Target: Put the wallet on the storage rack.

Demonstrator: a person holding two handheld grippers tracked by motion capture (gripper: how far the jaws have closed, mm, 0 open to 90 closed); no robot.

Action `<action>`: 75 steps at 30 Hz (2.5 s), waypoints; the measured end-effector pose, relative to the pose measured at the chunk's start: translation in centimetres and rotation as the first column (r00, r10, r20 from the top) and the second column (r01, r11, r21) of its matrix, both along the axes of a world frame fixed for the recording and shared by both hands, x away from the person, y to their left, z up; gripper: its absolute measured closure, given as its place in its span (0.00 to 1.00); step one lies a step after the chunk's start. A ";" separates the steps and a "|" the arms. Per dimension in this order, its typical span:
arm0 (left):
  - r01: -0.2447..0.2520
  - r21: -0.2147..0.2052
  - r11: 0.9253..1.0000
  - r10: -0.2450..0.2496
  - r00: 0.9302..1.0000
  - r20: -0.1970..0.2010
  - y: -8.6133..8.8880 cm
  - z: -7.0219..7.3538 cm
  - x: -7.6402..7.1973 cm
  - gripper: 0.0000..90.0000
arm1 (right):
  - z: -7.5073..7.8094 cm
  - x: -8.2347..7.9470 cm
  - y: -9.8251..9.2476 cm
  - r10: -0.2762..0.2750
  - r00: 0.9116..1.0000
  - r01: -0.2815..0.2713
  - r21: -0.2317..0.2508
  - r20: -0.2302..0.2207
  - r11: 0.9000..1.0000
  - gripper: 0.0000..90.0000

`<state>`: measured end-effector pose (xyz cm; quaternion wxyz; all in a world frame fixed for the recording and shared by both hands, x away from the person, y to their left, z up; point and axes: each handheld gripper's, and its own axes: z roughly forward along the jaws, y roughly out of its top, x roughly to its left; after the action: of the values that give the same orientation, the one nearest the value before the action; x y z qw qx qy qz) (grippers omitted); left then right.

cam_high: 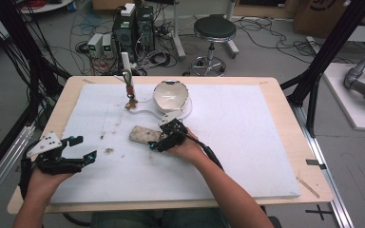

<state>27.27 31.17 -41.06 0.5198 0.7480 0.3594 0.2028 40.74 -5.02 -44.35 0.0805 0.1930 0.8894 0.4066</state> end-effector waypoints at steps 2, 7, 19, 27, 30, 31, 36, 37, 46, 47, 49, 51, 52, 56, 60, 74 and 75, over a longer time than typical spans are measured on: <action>0.003 0.003 1.000 -0.003 1.000 -0.003 0.0 0.0 0.0 0.20 | -0.1 0.1 0.0 0.001 1.000 -0.001 -0.003 0.002 1.000 0.17; 0.009 0.002 1.000 -0.009 1.000 -0.002 -0.2 -0.1 0.1 0.20 | -0.8 0.4 0.3 0.018 1.000 -0.018 -0.029 -0.003 0.999 0.17; 0.019 0.007 1.000 -0.019 1.000 -0.004 -0.5 -0.1 0.1 0.20 | -1.0 0.8 1.5 0.058 0.998 -0.060 -0.109 -0.021 0.992 0.17; 0.017 0.007 1.000 -0.016 1.000 -0.006 -0.5 -0.1 0.1 0.20 | -0.9 1.0 1.1 0.057 0.998 -0.059 -0.103 -0.018 0.993 0.32; -0.001 0.000 1.000 0.001 1.000 -0.008 -0.3 -0.2 0.1 0.20 | -0.8 0.9 1.0 0.055 0.998 -0.055 -0.109 -0.007 0.992 0.36; -0.005 0.000 1.000 0.005 1.000 -0.009 -0.2 -0.3 0.1 0.20 | -0.7 0.9 1.0 0.060 0.998 -0.060 -0.113 -0.001 0.992 0.37; -0.018 -0.011 1.000 0.018 1.000 -0.010 0.1 -0.3 0.0 0.20 | -0.4 0.7 1.0 0.061 0.998 -0.060 -0.121 0.002 0.991 0.40; -0.018 -0.014 1.000 0.018 1.000 -0.010 0.1 -0.3 0.0 0.20 | -0.4 0.7 1.0 0.061 0.998 -0.060 -0.121 0.002 0.991 0.40; -0.015 -0.019 1.000 0.014 1.000 -0.017 0.1 -0.4 0.2 0.19 | 1.8 -0.3 -0.1 0.076 0.997 -0.073 -0.075 0.032 0.994 0.40; -0.015 -0.021 1.000 0.015 1.000 -0.017 0.0 -0.4 0.3 0.19 | 1.8 -0.3 -0.1 0.076 0.997 -0.073 -0.075 0.032 0.994 0.40; -0.012 -0.019 1.000 0.011 1.000 -0.018 -0.1 -0.4 0.4 0.19 | 2.6 -0.6 -0.8 0.069 0.996 -0.066 -0.061 0.056 0.996 0.40; -0.008 -0.020 1.000 0.008 1.000 -0.021 -0.3 -0.4 0.5 0.19 | 3.2 -0.6 -1.4 0.057 0.996 -0.055 -0.040 0.067 0.998 0.40; -0.005 -0.019 1.000 0.005 1.000 -0.021 -0.4 -0.5 0.6 0.19 | 3.5 -0.6 -1.7 0.050 0.996 -0.047 -0.035 0.075 0.998 0.40; 0.006 -0.019 1.000 -0.006 1.000 -0.020 -0.8 -0.4 0.9 0.19 | 4.3 -0.6 -2.8 0.033 0.995 -0.031 -0.029 0.090 0.999 0.40; 0.009 -0.024 1.000 -0.009 1.000 -0.020 -1.0 -0.4 1.2 0.19 | 5.5 -0.3 -4.8 -0.005 0.994 0.008 -0.019 0.109 1.000 0.40; 0.024 -0.024 0.999 -0.025 0.999 -0.027 -1.5 -0.5 1.9 0.19 | 9.2 2.0 -8.0 -0.104 0.980 0.112 -0.033 0.167 0.993 0.40; 0.023 -0.023 0.999 -0.023 0.999 -0.027 -1.5 -0.5 1.9 0.19 | 9.4 2.2 -8.0 -0.112 0.981 0.119 -0.038 0.160 0.992 0.40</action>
<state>29.13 29.67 -41.52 0.5257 0.7488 0.3601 0.1825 42.95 -13.04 -35.00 0.1786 0.2095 0.8768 0.3942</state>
